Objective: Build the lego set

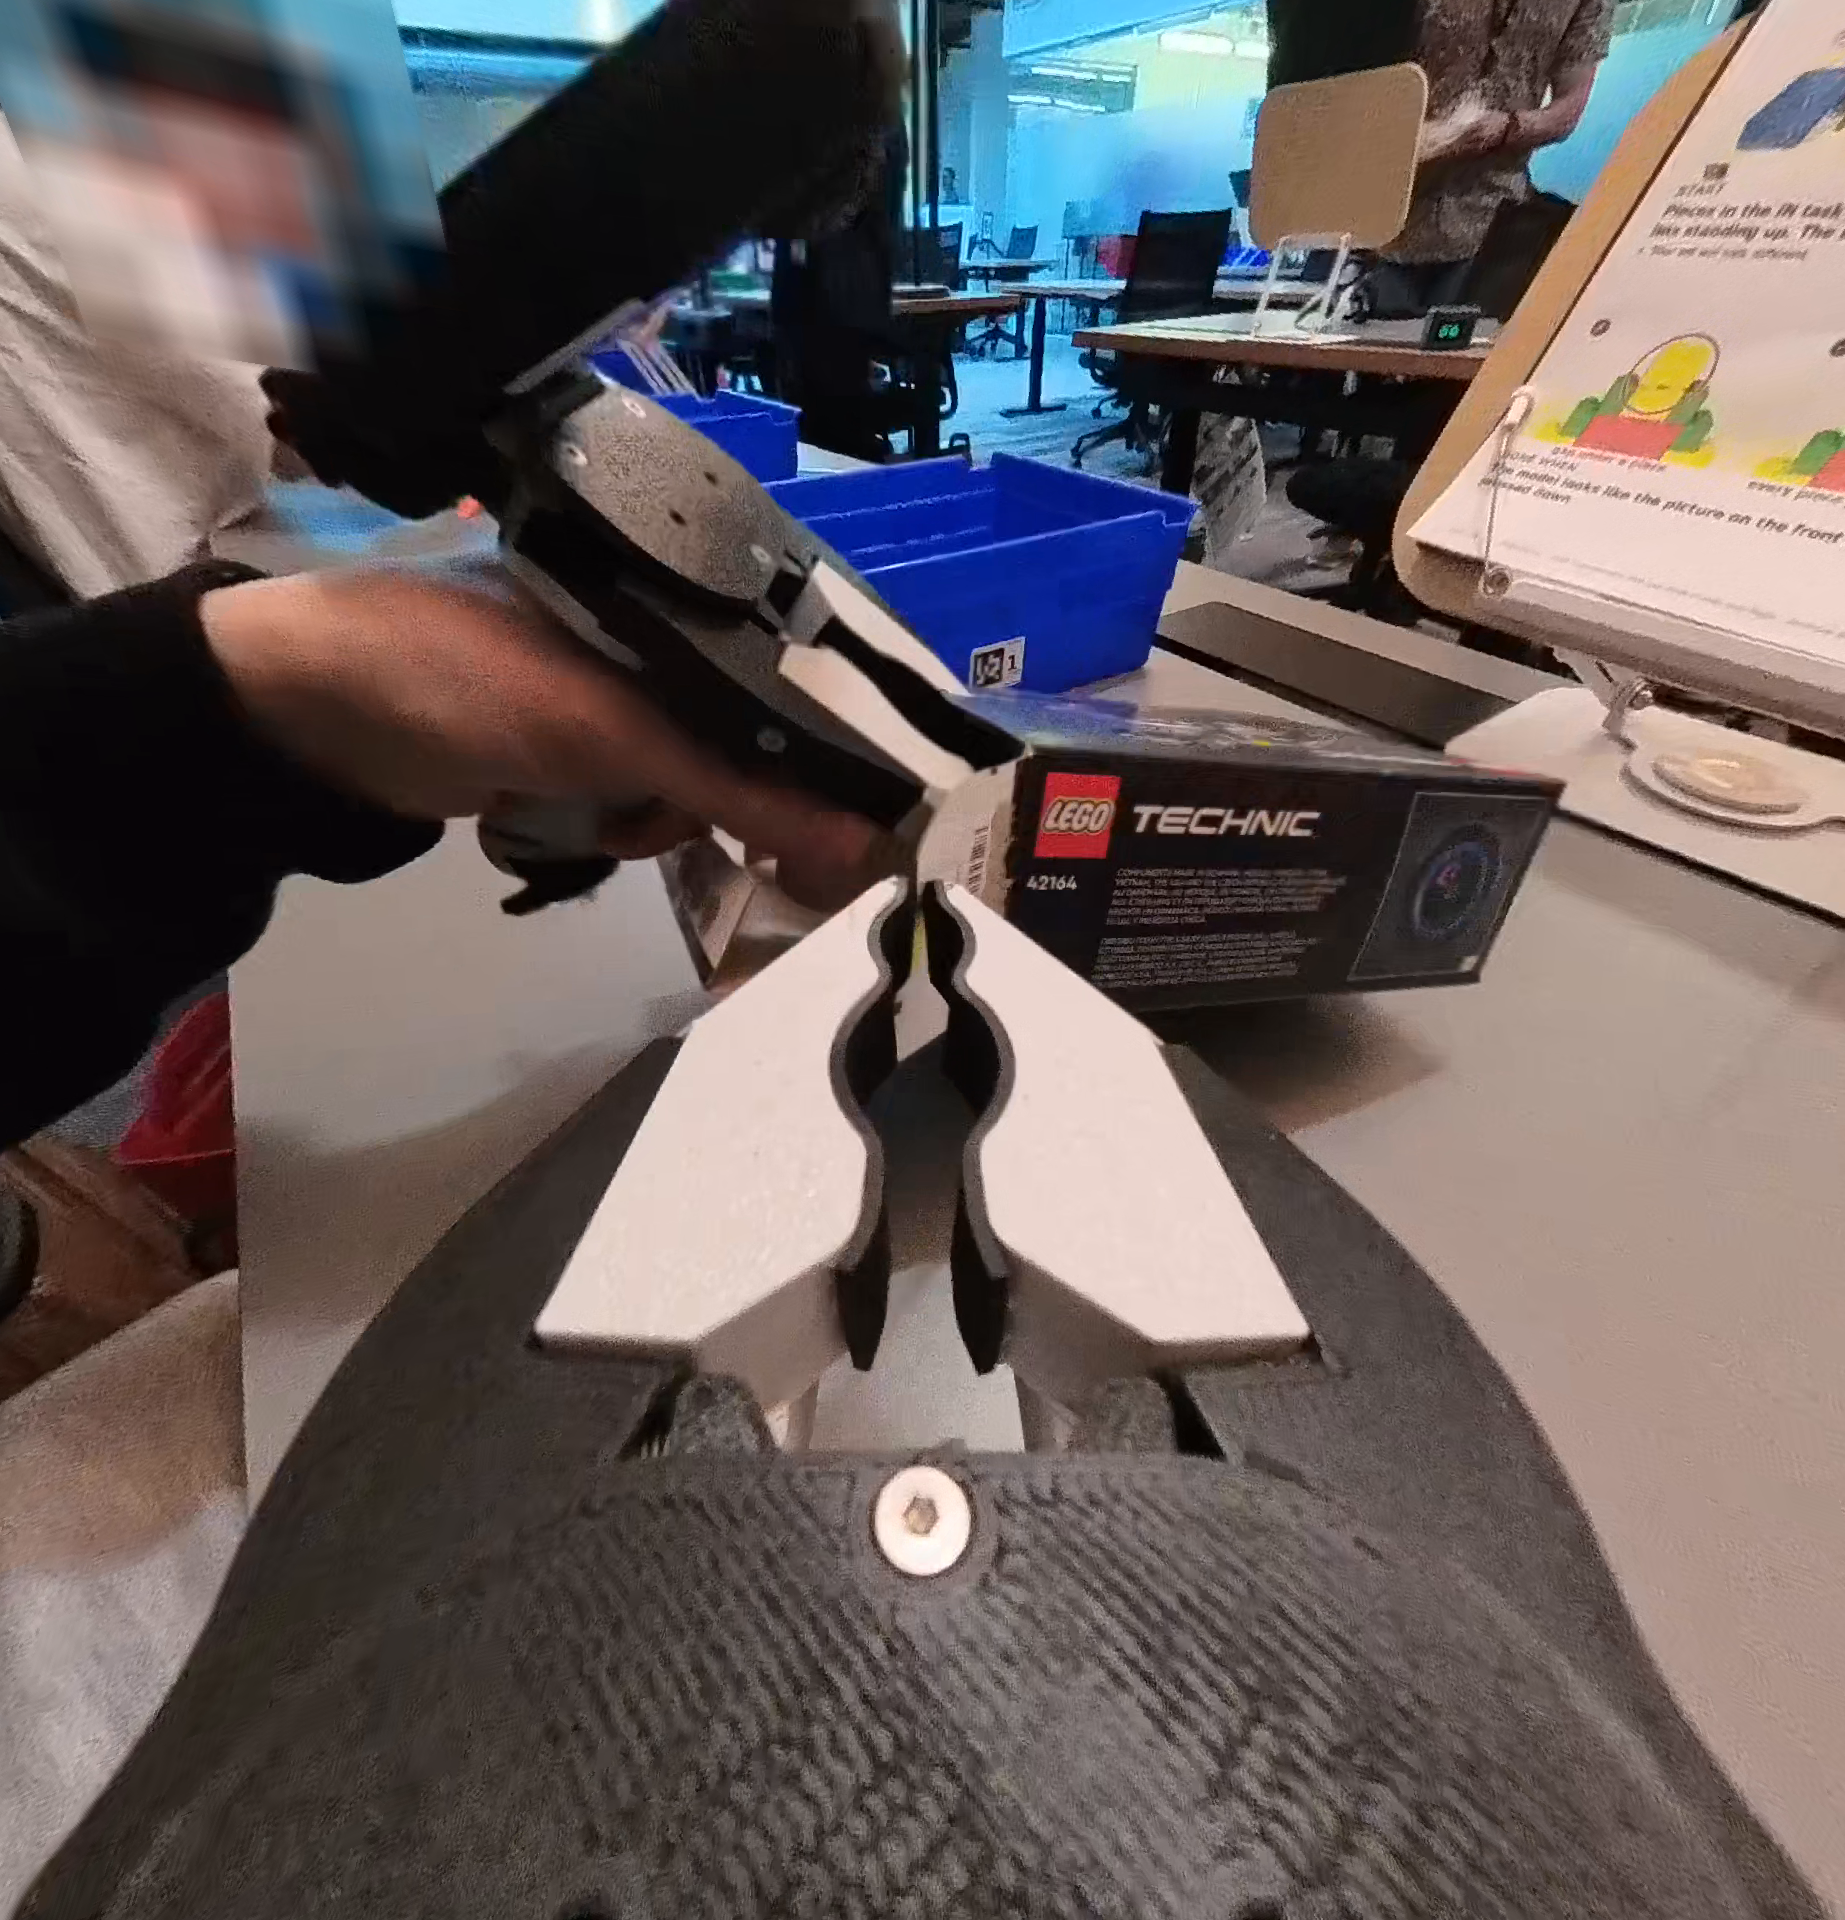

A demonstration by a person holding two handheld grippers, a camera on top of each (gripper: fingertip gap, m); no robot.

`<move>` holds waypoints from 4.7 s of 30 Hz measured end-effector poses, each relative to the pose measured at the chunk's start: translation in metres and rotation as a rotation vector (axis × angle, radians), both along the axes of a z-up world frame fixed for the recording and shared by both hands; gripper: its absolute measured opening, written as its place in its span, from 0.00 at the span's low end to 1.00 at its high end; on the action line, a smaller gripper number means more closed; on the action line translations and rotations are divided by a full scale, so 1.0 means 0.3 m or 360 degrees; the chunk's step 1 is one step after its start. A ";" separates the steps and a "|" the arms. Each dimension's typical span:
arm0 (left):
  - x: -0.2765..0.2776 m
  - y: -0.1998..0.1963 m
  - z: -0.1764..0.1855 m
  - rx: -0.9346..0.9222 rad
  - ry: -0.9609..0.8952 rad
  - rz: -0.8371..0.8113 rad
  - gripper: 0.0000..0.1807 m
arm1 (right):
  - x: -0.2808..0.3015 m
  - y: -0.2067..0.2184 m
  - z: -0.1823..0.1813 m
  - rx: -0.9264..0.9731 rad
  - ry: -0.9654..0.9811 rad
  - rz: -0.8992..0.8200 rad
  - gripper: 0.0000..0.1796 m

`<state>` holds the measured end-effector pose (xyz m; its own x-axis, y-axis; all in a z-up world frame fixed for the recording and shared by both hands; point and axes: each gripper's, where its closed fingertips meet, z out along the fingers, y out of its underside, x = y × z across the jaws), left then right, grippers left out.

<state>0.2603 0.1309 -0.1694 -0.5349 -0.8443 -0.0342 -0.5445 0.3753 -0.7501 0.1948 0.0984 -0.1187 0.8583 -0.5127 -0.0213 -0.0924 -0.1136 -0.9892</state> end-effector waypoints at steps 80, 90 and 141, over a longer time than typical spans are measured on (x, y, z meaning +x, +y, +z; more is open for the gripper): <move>-0.206 -0.016 -0.038 0.0144 -0.0077 -0.0594 0.05 | -0.066 -0.025 -0.015 0.0096 0.0020 -0.0102 0.00; -0.160 0.036 0.037 0.0434 -0.0906 -0.0577 0.13 | -0.044 0.013 0.073 0.0076 -0.0119 -0.0077 0.00; -0.120 0.515 0.114 -0.0506 -0.0978 0.0331 0.00 | 0.195 0.208 0.003 -0.0200 -0.0166 0.0463 0.54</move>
<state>0.2242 0.2854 -0.1353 -0.3251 -0.9456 -0.0127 -0.0254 0.0222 -0.9994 0.2533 0.1608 -0.1176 0.9634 -0.2386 0.1225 0.0632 -0.2419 -0.9682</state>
